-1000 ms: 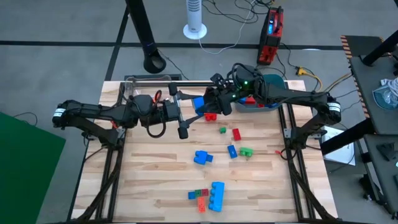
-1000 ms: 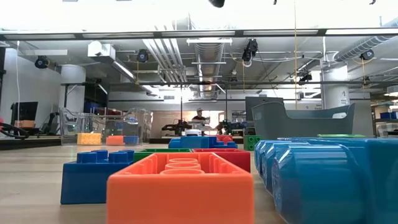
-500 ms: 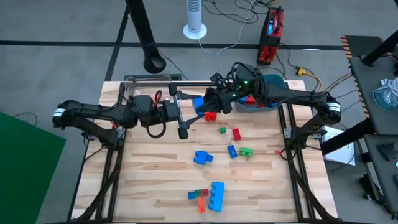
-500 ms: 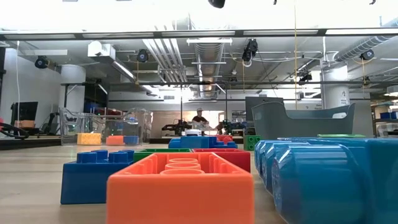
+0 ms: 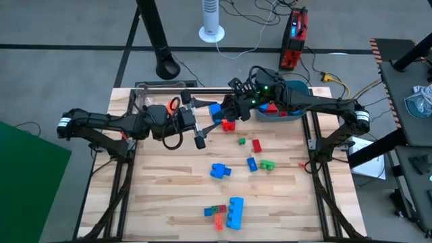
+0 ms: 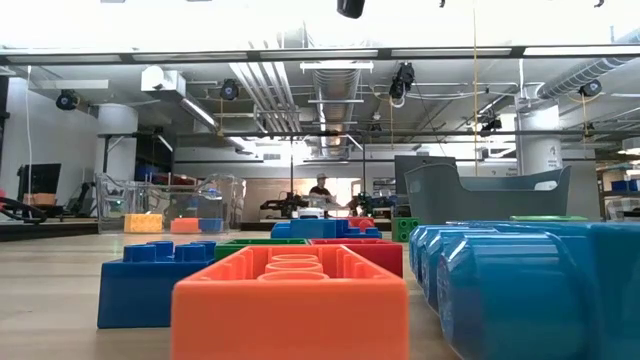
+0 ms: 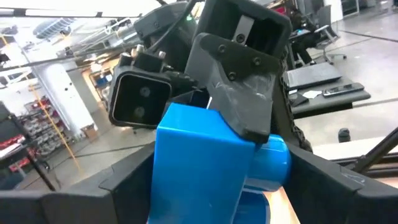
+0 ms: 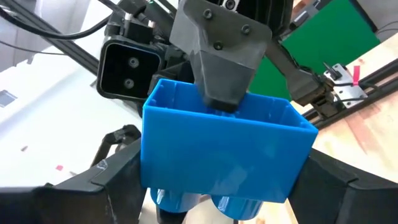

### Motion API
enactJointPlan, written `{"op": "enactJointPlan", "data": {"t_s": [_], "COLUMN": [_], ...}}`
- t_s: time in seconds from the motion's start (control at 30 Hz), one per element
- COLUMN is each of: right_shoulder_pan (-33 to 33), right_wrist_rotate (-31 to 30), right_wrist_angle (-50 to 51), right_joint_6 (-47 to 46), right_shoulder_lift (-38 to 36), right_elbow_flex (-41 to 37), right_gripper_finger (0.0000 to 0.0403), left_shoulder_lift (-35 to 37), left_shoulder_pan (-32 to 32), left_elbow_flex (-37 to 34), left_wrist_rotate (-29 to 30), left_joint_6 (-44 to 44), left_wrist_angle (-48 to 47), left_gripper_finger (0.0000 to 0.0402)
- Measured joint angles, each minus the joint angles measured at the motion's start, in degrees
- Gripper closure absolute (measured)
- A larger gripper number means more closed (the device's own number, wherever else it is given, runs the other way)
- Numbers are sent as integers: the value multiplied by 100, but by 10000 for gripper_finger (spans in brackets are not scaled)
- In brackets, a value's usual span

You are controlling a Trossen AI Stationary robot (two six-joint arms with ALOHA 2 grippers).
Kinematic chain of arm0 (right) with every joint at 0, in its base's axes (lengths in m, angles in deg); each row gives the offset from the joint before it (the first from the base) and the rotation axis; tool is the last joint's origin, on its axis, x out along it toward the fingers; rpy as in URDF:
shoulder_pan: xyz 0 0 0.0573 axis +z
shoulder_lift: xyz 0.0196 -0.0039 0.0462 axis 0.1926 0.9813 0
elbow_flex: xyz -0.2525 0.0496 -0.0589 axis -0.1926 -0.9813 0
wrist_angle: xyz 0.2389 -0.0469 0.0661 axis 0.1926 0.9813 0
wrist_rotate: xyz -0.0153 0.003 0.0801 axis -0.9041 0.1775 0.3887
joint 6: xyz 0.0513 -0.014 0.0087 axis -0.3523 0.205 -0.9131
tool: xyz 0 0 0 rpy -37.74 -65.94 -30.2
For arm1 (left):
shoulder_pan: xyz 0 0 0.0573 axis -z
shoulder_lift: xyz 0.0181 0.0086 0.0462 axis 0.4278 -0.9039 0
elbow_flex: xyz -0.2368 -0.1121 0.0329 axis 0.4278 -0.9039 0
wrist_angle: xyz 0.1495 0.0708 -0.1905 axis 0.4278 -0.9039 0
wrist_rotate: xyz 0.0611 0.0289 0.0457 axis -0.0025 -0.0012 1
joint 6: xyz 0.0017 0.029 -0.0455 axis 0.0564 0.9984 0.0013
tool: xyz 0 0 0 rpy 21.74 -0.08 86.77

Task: Sort blocks by size
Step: Put the big blue game piece into the blue bin

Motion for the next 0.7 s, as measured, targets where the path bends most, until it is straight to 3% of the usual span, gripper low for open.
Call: {"op": "enactJointPlan", "data": {"t_s": [0.17, 0.7], "right_shoulder_pan": [-117, -300], "right_wrist_rotate": [-4, 53], "right_wrist_angle": [206, 435], "right_joint_6": [12, 60], "right_shoulder_lift": [0, 30], "right_elbow_flex": [0, 0], "right_gripper_finger": [106, 106], "left_shoulder_lift": [-2, 4], "left_shoulder_pan": [2, -8], "left_elbow_flex": [0, 0], "left_wrist_rotate": [302, 494], "left_joint_6": [-12, -630], "left_wrist_angle": [-127, -533], "left_gripper_finger": [111, 110]}}
